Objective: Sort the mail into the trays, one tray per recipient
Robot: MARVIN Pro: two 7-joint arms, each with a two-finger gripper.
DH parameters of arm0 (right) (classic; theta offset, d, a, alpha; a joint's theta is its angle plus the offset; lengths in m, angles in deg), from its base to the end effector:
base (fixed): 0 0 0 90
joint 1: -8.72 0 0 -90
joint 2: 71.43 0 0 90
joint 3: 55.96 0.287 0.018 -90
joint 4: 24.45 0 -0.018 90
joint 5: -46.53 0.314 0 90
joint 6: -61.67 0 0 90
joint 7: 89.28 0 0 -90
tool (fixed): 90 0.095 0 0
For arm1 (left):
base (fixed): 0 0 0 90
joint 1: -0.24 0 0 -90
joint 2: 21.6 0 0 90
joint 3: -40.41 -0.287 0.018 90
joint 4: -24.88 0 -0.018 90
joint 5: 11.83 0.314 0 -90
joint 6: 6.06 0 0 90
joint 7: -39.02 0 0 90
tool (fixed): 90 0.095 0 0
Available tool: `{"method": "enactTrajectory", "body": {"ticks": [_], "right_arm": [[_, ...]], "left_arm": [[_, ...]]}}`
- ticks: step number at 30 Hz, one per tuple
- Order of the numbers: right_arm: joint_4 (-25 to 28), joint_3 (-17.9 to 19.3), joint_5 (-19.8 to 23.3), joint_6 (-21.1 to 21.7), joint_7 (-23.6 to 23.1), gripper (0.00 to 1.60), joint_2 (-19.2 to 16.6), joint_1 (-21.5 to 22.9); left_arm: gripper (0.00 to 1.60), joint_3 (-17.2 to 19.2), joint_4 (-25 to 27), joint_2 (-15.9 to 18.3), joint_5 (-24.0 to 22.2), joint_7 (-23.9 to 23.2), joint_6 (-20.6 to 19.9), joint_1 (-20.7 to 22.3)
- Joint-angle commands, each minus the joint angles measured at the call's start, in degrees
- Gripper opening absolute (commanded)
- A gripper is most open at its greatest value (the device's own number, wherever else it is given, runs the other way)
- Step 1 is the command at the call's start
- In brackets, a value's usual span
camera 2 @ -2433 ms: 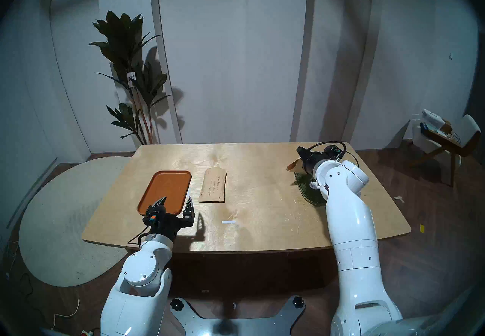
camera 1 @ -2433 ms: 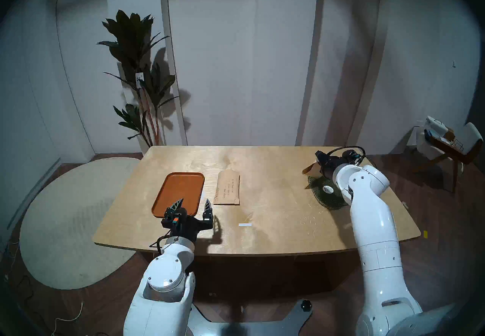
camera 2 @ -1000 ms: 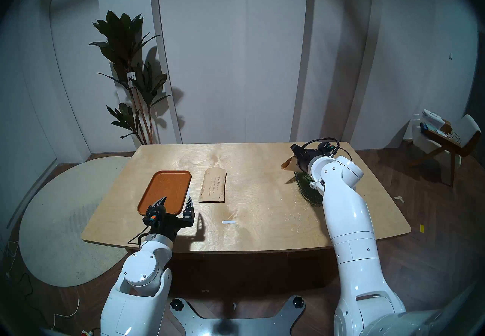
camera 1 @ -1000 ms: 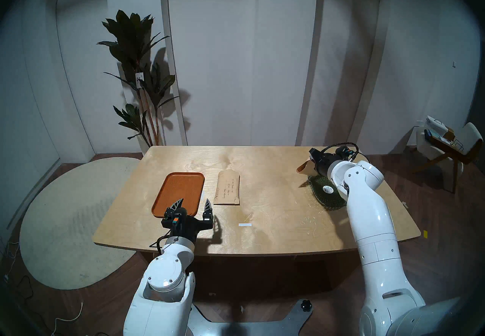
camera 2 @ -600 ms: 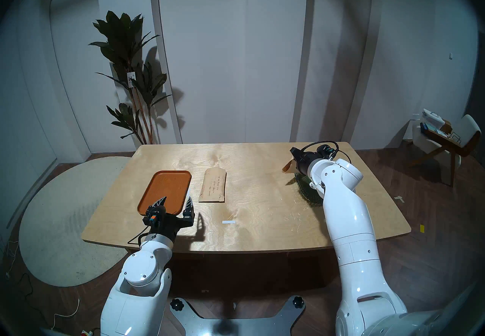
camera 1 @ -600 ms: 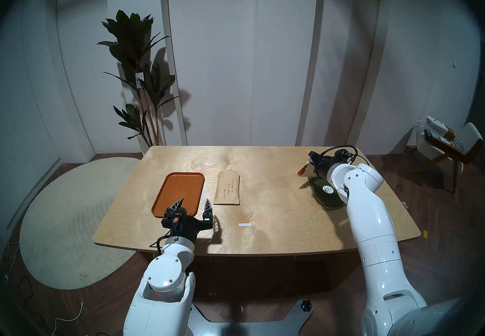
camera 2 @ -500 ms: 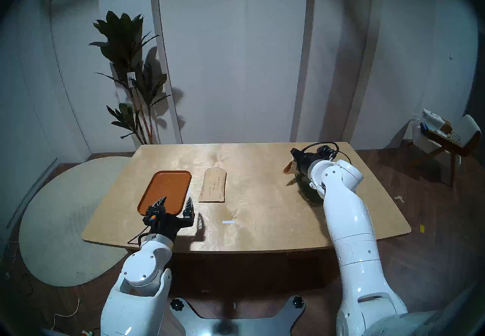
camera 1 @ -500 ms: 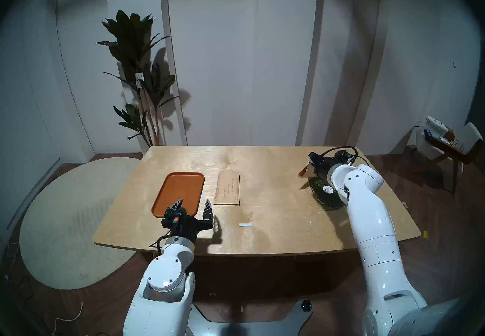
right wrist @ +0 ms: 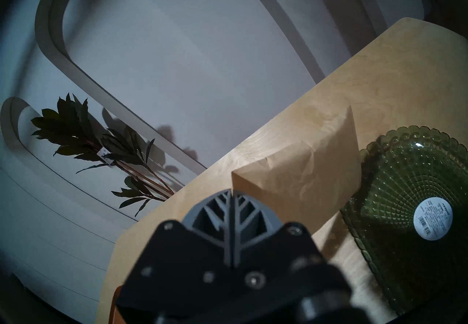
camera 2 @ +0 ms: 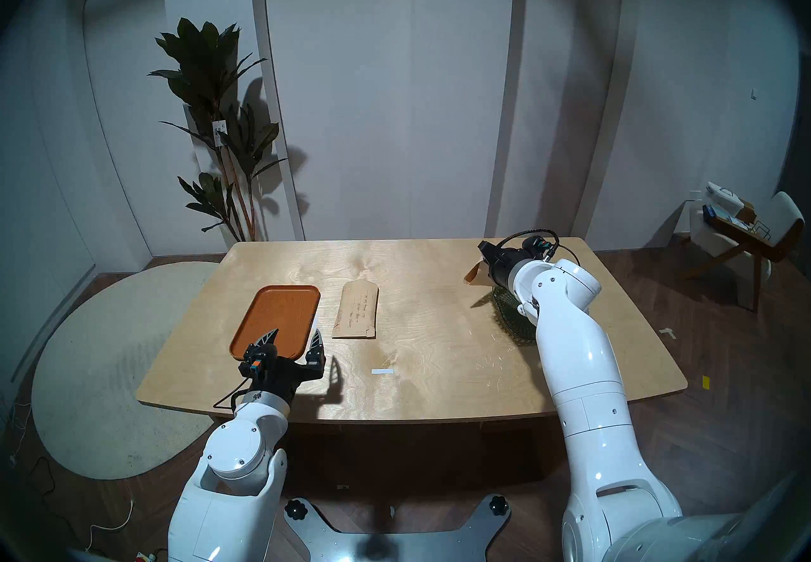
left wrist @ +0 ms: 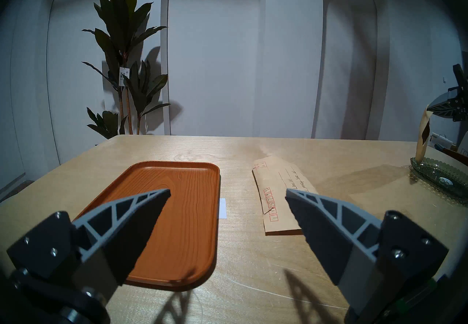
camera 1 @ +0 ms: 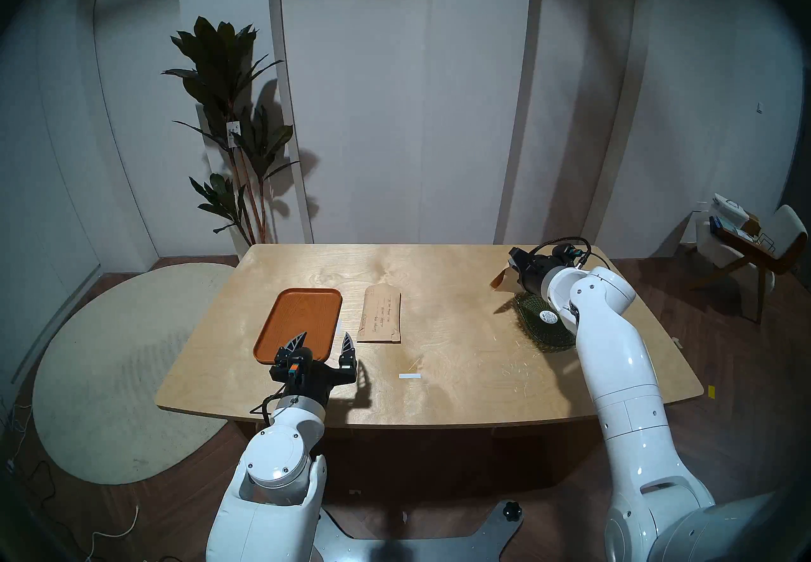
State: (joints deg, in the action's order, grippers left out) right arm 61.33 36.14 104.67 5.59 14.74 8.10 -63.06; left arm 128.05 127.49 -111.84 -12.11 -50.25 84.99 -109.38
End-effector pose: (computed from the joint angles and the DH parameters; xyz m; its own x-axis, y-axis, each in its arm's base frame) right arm 0.5012 -0.0526 -0.2319 0.3714 -0.6419 0.6708 -0.0735 -0.7406 -0.6679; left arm 0.3243 -0.0170 -0.3423 0.1042 0.0187 0.9944 -0.0241 -0.9995 0.0213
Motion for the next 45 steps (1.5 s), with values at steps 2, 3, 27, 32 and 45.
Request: {"method": "enactTrajectory", "body": {"ticks": [2,3,27,32,45], "right_arm": [[1.9,0.5,0.8,0.3,-0.1,0.00,-0.1,1.6],[2.0,0.6,0.9,0.3,-0.1,0.00,-0.1,1.3],[0.5,5.9,3.9,3.2,-0.4,0.00,-2.1,-3.3],[0.0,6.8,4.3,3.7,-0.7,0.00,-2.5,-3.9],[-0.7,9.9,5.6,5.2,-1.5,0.00,-4.1,-6.5]], "left_arm": [[1.60,0.1,1.3,0.0,0.0,0.0,0.2,0.3],[1.60,0.1,1.3,0.0,0.0,0.0,0.2,0.3],[1.60,0.1,1.3,0.0,0.0,0.0,0.2,0.3],[1.60,0.1,1.3,0.0,0.0,0.0,0.2,0.3],[1.60,0.1,1.3,0.0,0.0,0.0,0.2,0.3]]}}
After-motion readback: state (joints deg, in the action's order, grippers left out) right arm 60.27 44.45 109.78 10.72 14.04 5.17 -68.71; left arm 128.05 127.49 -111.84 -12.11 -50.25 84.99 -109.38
